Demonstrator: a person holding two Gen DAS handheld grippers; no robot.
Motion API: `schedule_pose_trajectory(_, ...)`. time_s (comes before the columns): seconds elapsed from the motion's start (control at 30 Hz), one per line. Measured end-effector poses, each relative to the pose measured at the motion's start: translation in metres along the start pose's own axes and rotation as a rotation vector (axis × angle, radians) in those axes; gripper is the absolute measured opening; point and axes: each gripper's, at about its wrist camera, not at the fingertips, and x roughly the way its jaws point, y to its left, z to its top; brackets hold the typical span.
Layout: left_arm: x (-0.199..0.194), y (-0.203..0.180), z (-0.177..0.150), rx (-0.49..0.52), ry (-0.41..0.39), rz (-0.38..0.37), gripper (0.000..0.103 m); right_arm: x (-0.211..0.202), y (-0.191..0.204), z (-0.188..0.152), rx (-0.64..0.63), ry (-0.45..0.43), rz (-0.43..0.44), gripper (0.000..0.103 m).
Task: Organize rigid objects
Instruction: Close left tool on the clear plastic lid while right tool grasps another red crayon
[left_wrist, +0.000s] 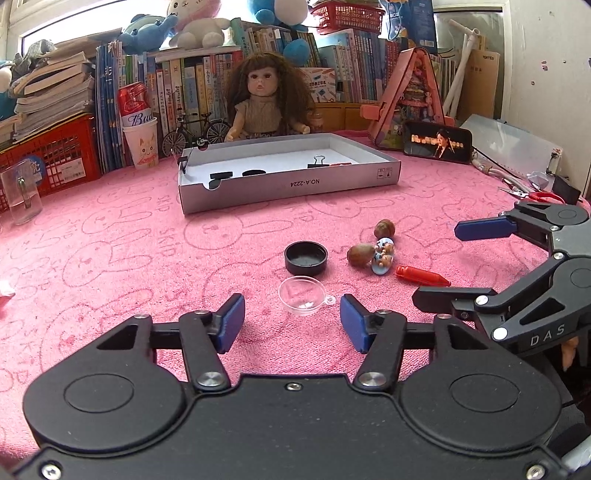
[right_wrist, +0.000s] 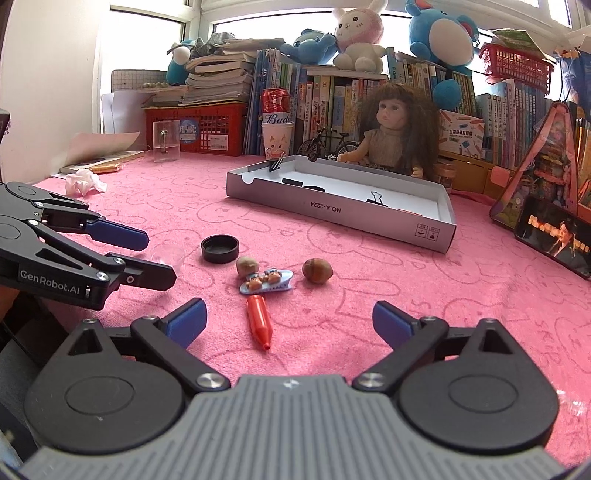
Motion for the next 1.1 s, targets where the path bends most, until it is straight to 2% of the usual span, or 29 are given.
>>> schedule_pose_trajectory(0.47,0.002,-0.0026,0.0003,-0.018,-0.003,-0.005,0.045,0.0004,0.0042,-0.0014,0.011,0.032,0.044,0.072)
schedule_pose_trajectory(0.53,0.0024,-0.0027,0.0003,-0.021,-0.003,-0.007,0.044,0.0002,0.0056,-0.0011,0.005,0.036,0.057,0.063)
schedule_pose_trajectory(0.7,0.0057,-0.0058,-0.0007,-0.024,-0.003,-0.008,0.042,-0.0016,0.0085,-0.001,0.005,0.031,0.074,0.05)
schedule_pose_trajectory(0.87,0.0064,-0.0087,-0.0011,-0.019,-0.012,0.006,0.032,-0.0015,0.0082,0.0,0.003,0.028,0.061,0.036)
schedule_pose_trajectory(0.93,0.0059,-0.0077,-0.0018,-0.023,-0.011,0.01,0.032,-0.0016,0.008,0.0003,0.0,0.029,0.061,0.028)
schedule_pose_trajectory(1.1,0.0061,-0.0041,0.0004,-0.051,-0.003,0.018,0.031,-0.0012,0.0078,0.0008,-0.001,0.027,0.051,0.02)
